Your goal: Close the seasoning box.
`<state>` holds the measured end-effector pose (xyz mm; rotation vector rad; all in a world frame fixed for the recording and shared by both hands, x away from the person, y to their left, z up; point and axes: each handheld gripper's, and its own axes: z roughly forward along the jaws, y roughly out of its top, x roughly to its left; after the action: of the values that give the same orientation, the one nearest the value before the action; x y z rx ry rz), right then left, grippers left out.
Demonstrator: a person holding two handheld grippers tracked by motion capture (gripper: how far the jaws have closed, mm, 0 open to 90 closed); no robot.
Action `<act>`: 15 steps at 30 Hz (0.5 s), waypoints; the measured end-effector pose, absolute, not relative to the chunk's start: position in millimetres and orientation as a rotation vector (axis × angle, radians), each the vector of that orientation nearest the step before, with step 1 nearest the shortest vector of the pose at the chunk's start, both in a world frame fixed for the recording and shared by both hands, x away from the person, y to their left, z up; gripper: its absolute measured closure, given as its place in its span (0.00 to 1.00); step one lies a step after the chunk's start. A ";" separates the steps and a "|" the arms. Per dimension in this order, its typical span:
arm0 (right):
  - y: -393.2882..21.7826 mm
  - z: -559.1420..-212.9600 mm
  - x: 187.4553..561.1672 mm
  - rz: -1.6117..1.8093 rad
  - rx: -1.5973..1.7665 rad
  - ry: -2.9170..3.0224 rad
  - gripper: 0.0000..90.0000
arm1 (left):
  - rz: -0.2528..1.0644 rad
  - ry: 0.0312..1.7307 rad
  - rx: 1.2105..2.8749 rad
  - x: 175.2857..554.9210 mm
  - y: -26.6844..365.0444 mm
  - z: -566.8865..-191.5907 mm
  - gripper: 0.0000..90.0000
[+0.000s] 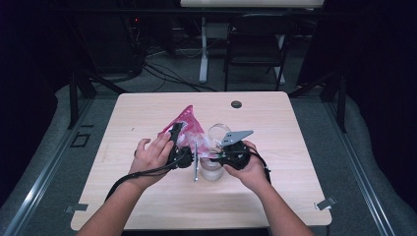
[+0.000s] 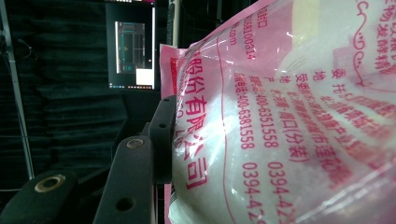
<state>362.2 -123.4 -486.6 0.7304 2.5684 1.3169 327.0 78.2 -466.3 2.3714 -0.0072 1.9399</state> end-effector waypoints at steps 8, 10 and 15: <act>-123.6 -486.7 362.6 1.306 0.726 2.577 1.00 | 1.931 -0.009 2.379 327.9 79.0 -466.4 0.66; -123.3 -486.9 362.5 1.303 0.726 2.577 1.00 | 1.929 -0.017 2.380 328.4 79.8 -466.9 0.66; -123.6 -486.8 362.6 1.295 0.726 2.573 1.00 | 1.917 -0.010 2.395 328.4 80.9 -467.3 0.65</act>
<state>362.6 -123.6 -486.8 0.7259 2.5729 1.2949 328.4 80.9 -467.3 2.3947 -0.0102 1.9173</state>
